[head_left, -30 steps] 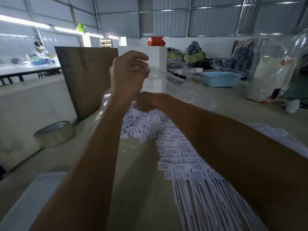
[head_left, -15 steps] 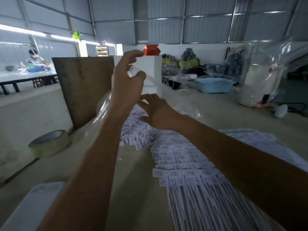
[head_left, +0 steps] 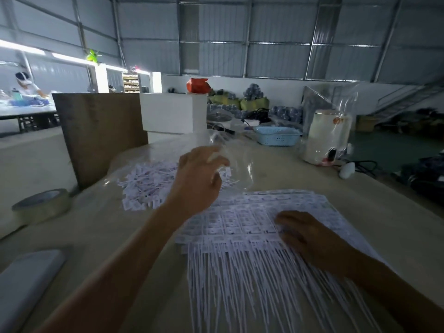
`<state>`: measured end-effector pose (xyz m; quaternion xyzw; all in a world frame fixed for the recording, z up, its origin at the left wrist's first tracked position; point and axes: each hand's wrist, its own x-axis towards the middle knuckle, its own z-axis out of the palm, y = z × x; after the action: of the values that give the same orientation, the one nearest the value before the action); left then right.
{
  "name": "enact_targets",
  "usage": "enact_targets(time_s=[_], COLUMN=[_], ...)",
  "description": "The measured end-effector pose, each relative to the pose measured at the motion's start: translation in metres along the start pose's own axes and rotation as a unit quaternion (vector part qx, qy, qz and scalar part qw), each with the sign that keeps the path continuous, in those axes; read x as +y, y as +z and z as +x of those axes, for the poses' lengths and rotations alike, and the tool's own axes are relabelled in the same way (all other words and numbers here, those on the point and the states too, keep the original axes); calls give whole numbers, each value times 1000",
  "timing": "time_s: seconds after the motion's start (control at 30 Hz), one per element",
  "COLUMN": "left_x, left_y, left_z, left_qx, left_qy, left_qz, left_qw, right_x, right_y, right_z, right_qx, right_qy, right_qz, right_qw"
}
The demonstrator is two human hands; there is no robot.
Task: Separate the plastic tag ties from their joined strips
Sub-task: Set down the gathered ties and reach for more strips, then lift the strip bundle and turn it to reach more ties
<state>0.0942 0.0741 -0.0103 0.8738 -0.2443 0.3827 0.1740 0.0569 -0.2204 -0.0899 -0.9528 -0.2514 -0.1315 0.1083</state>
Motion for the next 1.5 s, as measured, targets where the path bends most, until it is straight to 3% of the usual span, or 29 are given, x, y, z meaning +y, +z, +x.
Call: enact_targets(time_s=[0.1,0.17,0.27,0.37,0.47,0.53,0.63,0.7,0.87,1.03,1.23,1.33,1.43,1.5], left_x=[24,32,33,34,32,22,8,4,4,7,23,32,47,53], left_y=[19,30,39,37,34,34,38,42,42,37,26,17,10,6], left_z=[-36,-59,-75,-75,-71,-67,-69,-73,-67,-57,-49,-47,-46,-45], left_qx=[-56,-125,-224,-216,-146,-124,-182,-210,-212,-94,82,156,233,268], left_qy=[105,106,93,79,30,-18,-104,-101,-124,-132,26,105,190,213], left_qz=[-8,-49,-21,-39,-65,-60,-39,18,-10,-55,-33,25,53,53], left_qw=[993,985,970,973,987,990,977,972,969,985,996,982,952,938], right_x=[-1,-3,-3,-6,-6,-5,0,0,-4,-4,15,32,38,39], right_y=[2,0,-1,0,1,1,9,17,12,2,-28,-37,-35,-35], right_z=[-8,-11,-16,-18,-15,-12,-9,-9,-9,-16,-17,-22,-27,-27], right_qx=[0,3,29,54,103,141,42,-21,29,114,277,276,228,221], right_qy=[-15,-33,-47,-52,-56,-10,54,60,66,75,174,245,254,239], right_qz=[9,0,-2,18,34,40,15,-21,13,92,111,240,370,368], right_qw=[1000,999,998,997,993,989,998,998,997,986,938,898,864,871])
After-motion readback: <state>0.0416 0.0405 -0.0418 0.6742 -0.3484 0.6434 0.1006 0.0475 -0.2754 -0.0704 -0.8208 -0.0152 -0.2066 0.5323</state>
